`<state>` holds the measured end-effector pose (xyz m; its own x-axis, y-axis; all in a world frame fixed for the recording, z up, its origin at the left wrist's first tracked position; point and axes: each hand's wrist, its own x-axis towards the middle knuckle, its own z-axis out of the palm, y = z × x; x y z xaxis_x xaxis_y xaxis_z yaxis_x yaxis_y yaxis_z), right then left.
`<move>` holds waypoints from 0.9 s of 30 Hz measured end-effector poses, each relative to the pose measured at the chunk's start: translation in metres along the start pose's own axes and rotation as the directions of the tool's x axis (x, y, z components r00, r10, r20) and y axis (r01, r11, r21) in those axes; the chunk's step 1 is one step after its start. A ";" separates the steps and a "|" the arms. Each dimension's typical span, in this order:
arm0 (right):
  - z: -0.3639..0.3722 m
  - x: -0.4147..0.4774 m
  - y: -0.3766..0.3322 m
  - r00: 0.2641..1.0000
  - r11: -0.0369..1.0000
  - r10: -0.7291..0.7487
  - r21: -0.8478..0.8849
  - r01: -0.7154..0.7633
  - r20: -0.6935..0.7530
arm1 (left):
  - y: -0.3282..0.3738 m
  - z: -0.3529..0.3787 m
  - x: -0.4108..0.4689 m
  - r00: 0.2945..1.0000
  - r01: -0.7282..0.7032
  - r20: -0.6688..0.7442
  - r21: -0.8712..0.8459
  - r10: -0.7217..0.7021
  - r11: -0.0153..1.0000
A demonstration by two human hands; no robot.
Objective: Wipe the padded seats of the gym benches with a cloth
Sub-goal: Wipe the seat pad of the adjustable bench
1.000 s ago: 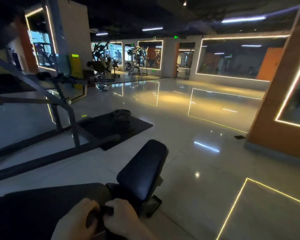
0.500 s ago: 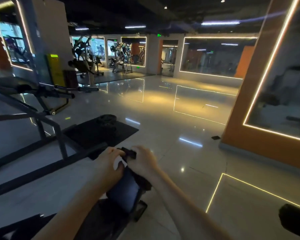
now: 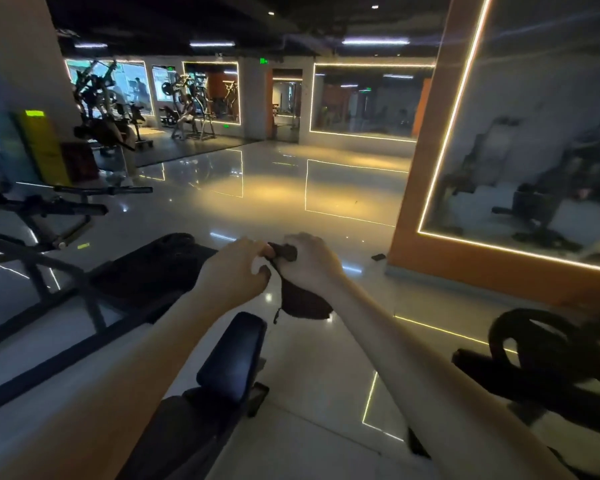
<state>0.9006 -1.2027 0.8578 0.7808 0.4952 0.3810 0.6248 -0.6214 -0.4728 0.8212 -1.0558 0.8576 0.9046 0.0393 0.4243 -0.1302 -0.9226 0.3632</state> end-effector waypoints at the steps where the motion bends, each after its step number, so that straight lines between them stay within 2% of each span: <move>1: -0.015 -0.011 0.003 1.000 1.000 0.009 -0.014 -0.009 -0.004 | 0.017 -0.003 0.000 1.000 -0.024 0.013 -0.002 0.024 1.000; 8: -0.108 -0.108 0.062 0.980 0.975 0.169 -0.128 -0.181 -0.101 | 0.141 0.028 -0.011 0.961 -0.216 0.143 -0.141 0.236 0.966; 14: -0.177 -0.195 0.124 0.923 0.914 0.353 -0.155 -0.375 -0.153 | 0.242 0.089 -0.012 0.893 -0.341 0.184 -0.322 0.411 0.883; 21: -0.248 -0.292 0.181 0.841 0.822 0.479 -0.208 -0.530 -0.251 | 0.341 0.154 -0.020 0.754 -0.419 0.260 -0.516 0.603 0.747; 24: -0.267 -0.335 0.201 0.808 0.797 0.512 -0.190 -0.573 -0.291 | 0.379 0.177 -0.029 0.683 -0.451 0.263 -0.582 0.681 0.677; 27: -0.275 -0.380 0.219 0.745 0.746 0.581 -0.153 -0.649 -0.328 | 0.414 0.206 -0.041 0.606 -0.501 0.272 -0.599 0.747 0.625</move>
<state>0.7402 -1.6936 0.8278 0.9436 -0.1913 0.2702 -0.0409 -0.8773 -0.4781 0.8141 -1.5190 0.8195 0.5616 -0.7701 0.3026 -0.7776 -0.3663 0.5110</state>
